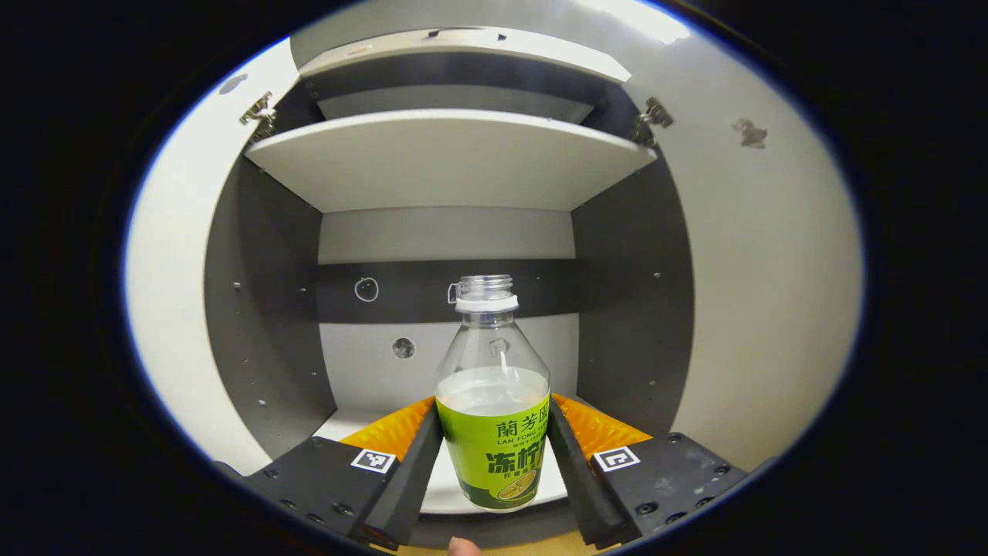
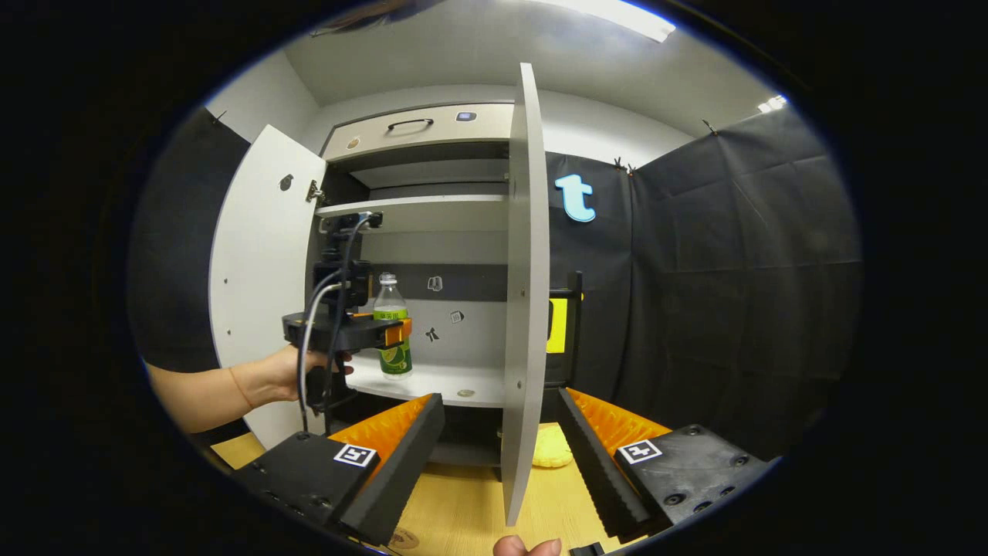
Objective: Grasp the bottle in the cabinet with the left hand and place it on the coaster, then close the right door with the right hand and the left door with the left hand.
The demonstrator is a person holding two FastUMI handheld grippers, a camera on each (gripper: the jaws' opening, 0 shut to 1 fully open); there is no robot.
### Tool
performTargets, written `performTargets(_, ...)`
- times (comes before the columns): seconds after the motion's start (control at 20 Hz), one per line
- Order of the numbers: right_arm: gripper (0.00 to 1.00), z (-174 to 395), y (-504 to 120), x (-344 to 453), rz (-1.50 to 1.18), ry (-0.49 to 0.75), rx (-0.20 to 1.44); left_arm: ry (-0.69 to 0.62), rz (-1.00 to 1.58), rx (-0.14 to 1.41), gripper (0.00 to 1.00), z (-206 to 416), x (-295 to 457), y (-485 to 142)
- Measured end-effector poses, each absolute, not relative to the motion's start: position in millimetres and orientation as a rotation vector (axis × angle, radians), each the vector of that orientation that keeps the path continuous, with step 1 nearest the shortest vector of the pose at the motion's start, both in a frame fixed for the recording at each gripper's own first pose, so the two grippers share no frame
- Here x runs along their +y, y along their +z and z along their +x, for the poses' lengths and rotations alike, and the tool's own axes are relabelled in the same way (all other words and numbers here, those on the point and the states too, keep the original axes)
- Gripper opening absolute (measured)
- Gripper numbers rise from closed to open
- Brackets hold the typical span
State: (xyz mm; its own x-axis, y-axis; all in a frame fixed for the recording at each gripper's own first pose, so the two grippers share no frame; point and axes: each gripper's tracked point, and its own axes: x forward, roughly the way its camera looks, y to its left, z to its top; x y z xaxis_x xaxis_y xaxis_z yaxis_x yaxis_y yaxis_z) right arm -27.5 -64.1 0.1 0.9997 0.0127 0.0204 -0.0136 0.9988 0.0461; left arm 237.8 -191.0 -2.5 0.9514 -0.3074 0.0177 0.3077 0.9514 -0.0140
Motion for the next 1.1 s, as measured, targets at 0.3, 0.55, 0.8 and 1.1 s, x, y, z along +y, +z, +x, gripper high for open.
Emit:
performTargets(0.3,0.98,-40,6,-55,0.041,0.028,-0.031,-0.330,-0.047,-0.015,0.78,152,-175,-24)
performTargets(0.55,0.97,-45,11,-62,0.036,0.006,-0.040,-0.335,-0.036,-0.033,0.78,96,-173,-68)
performTargets(0.8,0.97,-45,14,-67,0.020,-0.011,-0.047,-0.350,-0.030,-0.013,0.79,45,-186,-132)
performTargets(1.1,0.98,-42,14,-76,0.016,-0.025,-0.041,-0.398,0.032,-0.012,0.78,-9,-205,-208)
